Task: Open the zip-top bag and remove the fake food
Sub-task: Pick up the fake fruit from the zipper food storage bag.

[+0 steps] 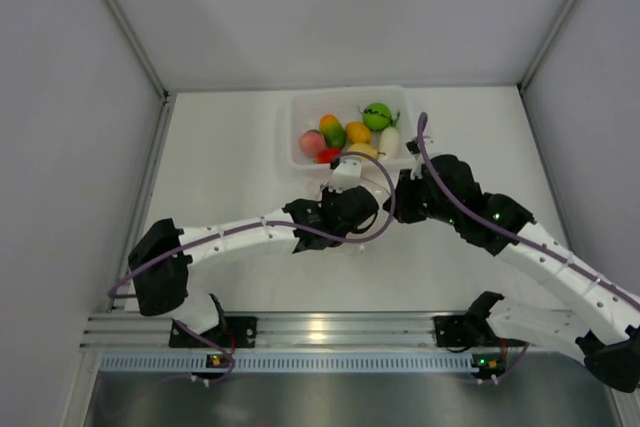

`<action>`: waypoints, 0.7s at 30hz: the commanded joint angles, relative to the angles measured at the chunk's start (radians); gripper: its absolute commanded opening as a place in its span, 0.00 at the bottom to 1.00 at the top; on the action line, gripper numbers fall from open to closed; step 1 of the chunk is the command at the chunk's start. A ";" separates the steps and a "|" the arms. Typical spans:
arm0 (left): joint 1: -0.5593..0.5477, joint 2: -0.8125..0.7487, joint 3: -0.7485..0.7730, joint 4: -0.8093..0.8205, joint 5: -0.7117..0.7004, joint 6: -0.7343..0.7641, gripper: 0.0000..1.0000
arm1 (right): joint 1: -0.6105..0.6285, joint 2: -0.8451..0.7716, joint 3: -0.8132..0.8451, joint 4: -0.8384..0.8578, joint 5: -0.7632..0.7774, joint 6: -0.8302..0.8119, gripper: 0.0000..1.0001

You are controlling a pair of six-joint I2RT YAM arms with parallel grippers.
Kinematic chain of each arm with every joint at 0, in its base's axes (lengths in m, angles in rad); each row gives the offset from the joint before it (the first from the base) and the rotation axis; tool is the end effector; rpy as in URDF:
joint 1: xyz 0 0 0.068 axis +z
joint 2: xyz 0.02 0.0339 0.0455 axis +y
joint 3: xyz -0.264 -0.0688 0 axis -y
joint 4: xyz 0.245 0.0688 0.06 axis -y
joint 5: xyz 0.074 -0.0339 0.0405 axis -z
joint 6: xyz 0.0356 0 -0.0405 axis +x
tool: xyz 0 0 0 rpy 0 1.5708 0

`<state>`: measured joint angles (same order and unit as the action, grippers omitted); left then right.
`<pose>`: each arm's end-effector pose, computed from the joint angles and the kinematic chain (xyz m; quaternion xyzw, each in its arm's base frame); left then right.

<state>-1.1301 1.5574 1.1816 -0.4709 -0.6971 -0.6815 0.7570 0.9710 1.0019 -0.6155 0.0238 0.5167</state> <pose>0.1629 -0.2919 0.2675 0.0776 0.8838 -0.0649 0.4567 0.1499 0.1404 0.3385 -0.1000 0.8751 0.2730 0.3868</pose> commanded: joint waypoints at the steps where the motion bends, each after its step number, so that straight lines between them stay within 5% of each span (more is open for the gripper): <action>1: 0.015 -0.056 -0.027 0.020 -0.027 0.008 0.11 | -0.019 -0.023 0.010 -0.073 0.090 -0.041 0.00; 9: 0.073 0.039 -0.020 0.048 0.073 0.013 0.12 | -0.019 -0.002 0.023 -0.095 0.005 -0.076 0.00; 21: 0.110 0.144 -0.030 0.178 0.199 0.125 0.38 | -0.022 -0.038 -0.025 -0.113 -0.050 -0.115 0.00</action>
<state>-1.0306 1.6878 1.1553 -0.3801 -0.5289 -0.6128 0.7502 0.9646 0.9909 -0.7017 0.0048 0.4339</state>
